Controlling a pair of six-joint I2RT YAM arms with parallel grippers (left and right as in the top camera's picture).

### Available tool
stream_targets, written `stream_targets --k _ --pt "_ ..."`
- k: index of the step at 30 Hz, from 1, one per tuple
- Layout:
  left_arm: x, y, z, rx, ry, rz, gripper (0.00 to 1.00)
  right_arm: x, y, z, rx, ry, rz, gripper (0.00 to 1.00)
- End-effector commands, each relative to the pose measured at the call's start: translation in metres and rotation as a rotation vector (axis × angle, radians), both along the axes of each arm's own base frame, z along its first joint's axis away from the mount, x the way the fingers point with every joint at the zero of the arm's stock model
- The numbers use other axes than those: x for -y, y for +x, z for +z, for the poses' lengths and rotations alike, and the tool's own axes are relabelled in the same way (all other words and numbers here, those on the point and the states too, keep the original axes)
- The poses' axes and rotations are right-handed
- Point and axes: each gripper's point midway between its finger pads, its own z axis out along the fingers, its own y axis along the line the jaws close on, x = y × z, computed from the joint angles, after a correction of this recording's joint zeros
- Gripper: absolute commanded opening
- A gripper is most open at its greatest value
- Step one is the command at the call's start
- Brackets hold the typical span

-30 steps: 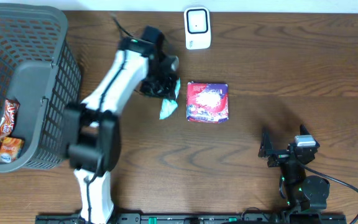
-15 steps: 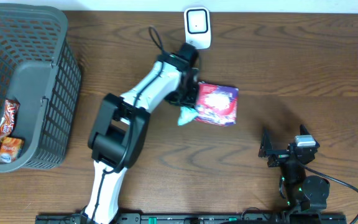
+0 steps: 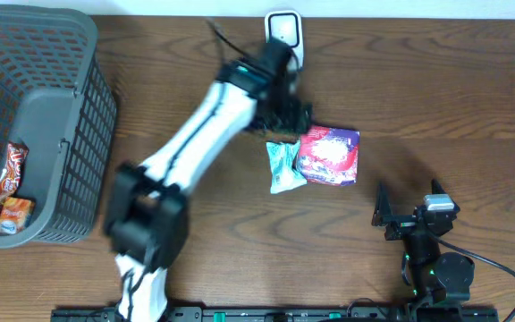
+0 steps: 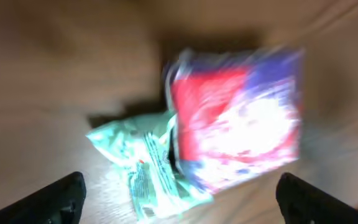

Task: Scan the item barcode
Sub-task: 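Carry the green packet out and drop it beside the purple bag, then reach the left gripper into the basket and grasp the orange packet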

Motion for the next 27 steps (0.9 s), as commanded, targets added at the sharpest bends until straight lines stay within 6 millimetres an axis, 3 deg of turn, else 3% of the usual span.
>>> stream_targets --k 1,6,9,12,15,19,22,27 --pt "-0.038 0.026 0.116 0.246 -0.142 0.094 0.98 -0.001 0.0 -0.002 -0.006 0.014 0.004 0.99" --pt "-0.126 0.042 0.212 0.501 -0.203 0.28 0.98 -0.001 0.0 -0.002 -0.006 0.014 0.004 0.99" --pt "-0.208 0.045 0.252 0.648 -0.126 0.482 0.98 -0.001 0.0 -0.002 -0.006 0.014 0.003 0.99" --pt "-0.304 0.033 0.268 0.715 0.037 0.736 0.98 -0.001 0.0 -0.002 -0.006 0.014 0.004 0.99" --pt "-0.386 0.005 0.253 0.65 0.213 0.958 0.98 -0.001 0.0 -0.002 -0.006 0.014 0.004 0.99" --pt "-0.458 -0.027 0.216 0.509 0.395 1.148 0.98 -0.001 0.0 -0.002 -0.007 0.014 0.003 0.99" --pt "-0.489 -0.041 0.188 0.412 0.432 1.253 0.98 -0.001 0.0 -0.002 -0.006 0.014 0.004 0.99" --pt "-0.516 -0.061 0.128 0.209 0.468 1.392 0.98 -0.001 0.0 -0.002 -0.006 0.014 0.004 0.99"
